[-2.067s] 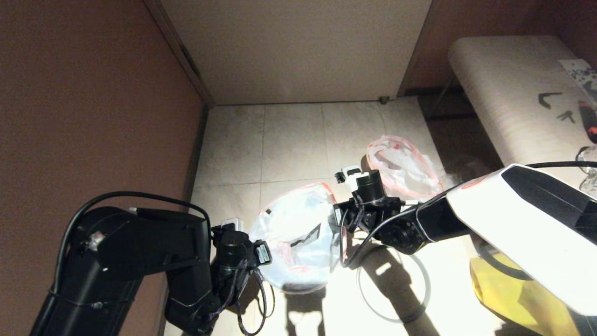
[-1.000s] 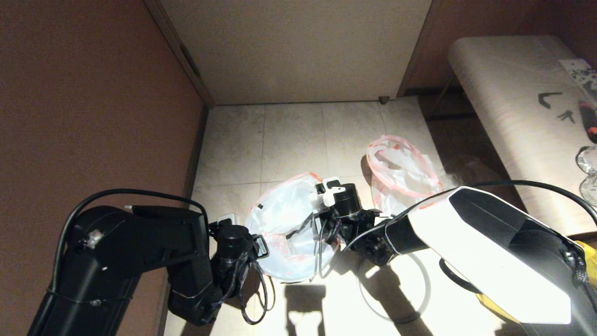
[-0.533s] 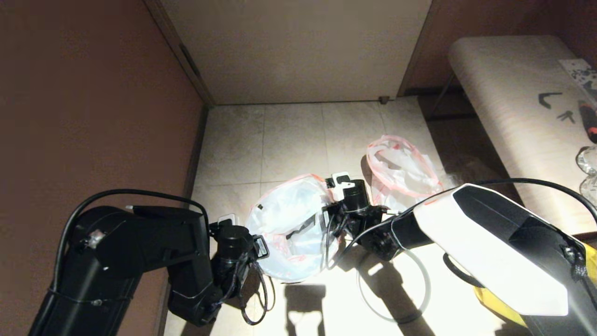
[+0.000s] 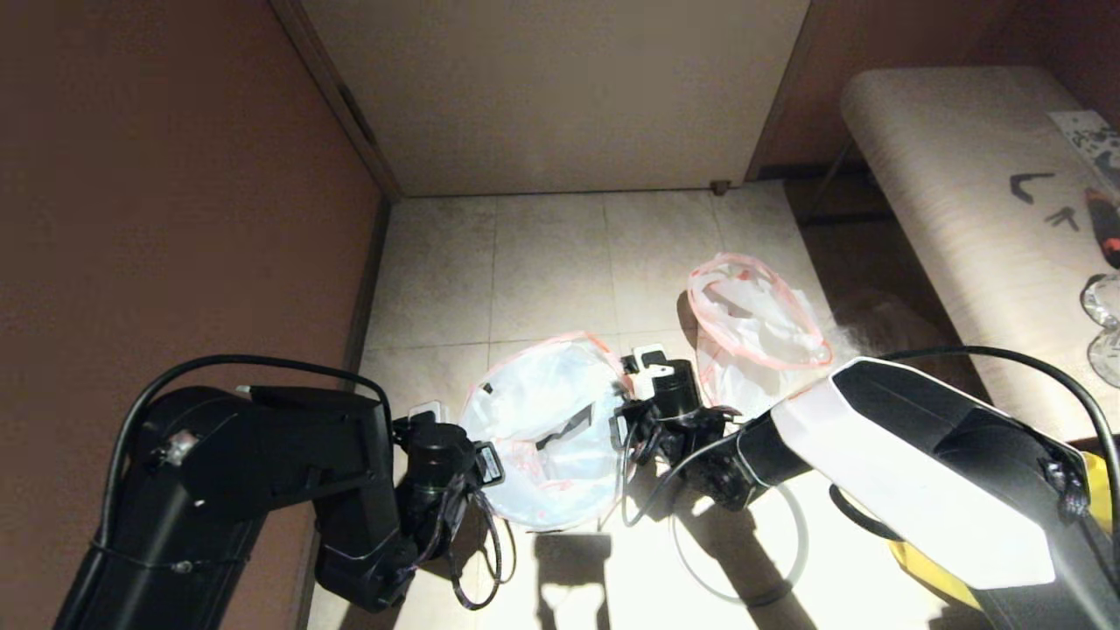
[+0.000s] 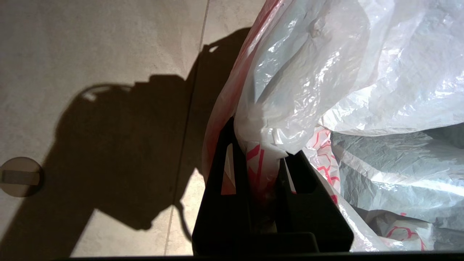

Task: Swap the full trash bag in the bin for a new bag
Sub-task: Put the new garbage bag on the trash can

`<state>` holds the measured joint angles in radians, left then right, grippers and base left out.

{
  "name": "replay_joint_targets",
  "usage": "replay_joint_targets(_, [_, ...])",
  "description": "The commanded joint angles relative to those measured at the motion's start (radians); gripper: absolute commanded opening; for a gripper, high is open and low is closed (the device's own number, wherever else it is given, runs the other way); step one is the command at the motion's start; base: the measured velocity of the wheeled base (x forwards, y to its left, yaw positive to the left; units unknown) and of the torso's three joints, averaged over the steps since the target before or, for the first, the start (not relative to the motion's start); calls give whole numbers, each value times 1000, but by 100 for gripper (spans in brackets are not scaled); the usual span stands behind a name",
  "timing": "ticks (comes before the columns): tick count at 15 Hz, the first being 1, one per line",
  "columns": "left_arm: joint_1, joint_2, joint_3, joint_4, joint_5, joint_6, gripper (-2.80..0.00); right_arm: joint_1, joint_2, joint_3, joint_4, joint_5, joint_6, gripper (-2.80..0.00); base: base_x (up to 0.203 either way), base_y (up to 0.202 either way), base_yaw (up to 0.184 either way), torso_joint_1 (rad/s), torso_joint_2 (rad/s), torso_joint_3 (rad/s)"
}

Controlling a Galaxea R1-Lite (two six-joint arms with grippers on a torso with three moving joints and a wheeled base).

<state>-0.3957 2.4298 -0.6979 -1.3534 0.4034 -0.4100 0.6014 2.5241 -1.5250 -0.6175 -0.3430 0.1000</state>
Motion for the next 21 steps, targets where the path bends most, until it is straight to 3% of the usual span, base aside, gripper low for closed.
replay_joint_targets(1, [0, 2, 0, -6, 2, -3, -280, -6, 21, 11, -17, -2, 1, -280, 0, 0, 0, 0, 0, 0])
replay_joint_targets(5, [0, 1, -3, 4, 2, -3, -280, -12, 17, 99, -36, -1, 1, -280, 0, 0, 0, 0, 0, 0])
replay_joint_targets(10, [-6, -8, -3, 48, 2, -3, -280, -38, 52, 67, -82, -1, -9, -280, 0, 0, 0, 0, 0, 0])
replay_joint_targets(14, [-14, -9, 0, 53, 2, -1, -280, -48, -71, 50, -76, 6, -2, -280, 0, 0, 0, 0, 0, 0])
replay_joint_targets(18, [-15, -9, 0, 53, 2, -1, -280, -44, -172, 91, -71, 63, 52, -280, 0, 0, 0, 0, 0, 0])
replay_joint_targets(21, [-27, -14, 16, 54, -9, 0, -280, -30, -144, -16, 6, 106, 52, -280, 0, 0, 0, 0, 0, 0])
